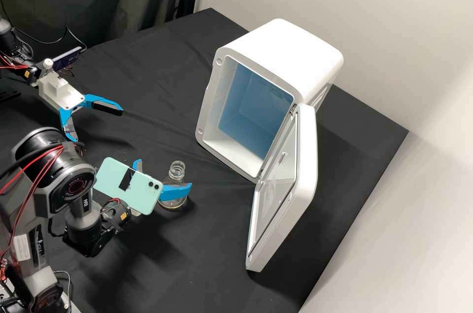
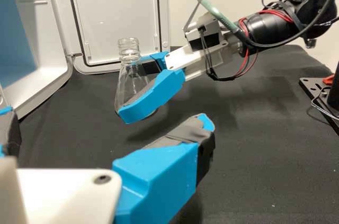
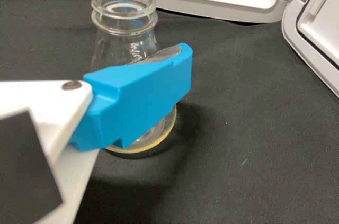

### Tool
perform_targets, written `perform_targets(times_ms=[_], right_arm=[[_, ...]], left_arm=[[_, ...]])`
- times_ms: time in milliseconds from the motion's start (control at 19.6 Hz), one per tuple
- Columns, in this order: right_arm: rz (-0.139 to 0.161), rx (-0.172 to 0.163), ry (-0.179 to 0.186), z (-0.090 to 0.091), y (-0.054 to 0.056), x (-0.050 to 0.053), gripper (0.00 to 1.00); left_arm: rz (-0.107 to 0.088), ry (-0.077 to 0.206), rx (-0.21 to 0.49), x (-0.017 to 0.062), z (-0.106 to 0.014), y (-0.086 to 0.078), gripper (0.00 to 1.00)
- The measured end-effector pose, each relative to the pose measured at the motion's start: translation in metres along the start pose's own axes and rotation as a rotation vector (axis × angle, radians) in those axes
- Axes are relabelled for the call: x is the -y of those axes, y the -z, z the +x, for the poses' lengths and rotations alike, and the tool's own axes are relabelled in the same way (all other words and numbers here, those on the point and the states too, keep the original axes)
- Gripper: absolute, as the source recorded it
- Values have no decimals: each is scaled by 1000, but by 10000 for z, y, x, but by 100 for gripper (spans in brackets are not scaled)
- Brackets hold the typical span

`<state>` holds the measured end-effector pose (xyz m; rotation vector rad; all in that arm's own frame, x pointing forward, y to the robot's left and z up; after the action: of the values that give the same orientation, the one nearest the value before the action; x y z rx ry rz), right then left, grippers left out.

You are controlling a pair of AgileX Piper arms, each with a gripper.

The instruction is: Place the flask in the incubator

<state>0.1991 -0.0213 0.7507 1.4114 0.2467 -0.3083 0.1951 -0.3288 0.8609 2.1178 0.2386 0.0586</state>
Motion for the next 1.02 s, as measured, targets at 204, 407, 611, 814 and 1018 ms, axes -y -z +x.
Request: perform_targets(times_ms=[204, 407, 611, 814, 1018], right_arm=[[41, 25, -28, 51, -129, -103, 100], [268, 26, -84, 52, -305, -311, 100], [308, 27, -86, 84, -358, -342, 100], [305, 22, -79, 128, -360, -344, 100], [299, 4, -52, 161, -314, -301, 100]], left_arm=[[0, 0, 0, 0, 0, 0, 100], [0, 0, 0, 0, 0, 0, 100], [-4, -2, -4, 3, -3, 13, 100], [-17, 4, -22, 28, -9, 55, 100], [-18, 4, -25, 28, -13, 64, 100]])
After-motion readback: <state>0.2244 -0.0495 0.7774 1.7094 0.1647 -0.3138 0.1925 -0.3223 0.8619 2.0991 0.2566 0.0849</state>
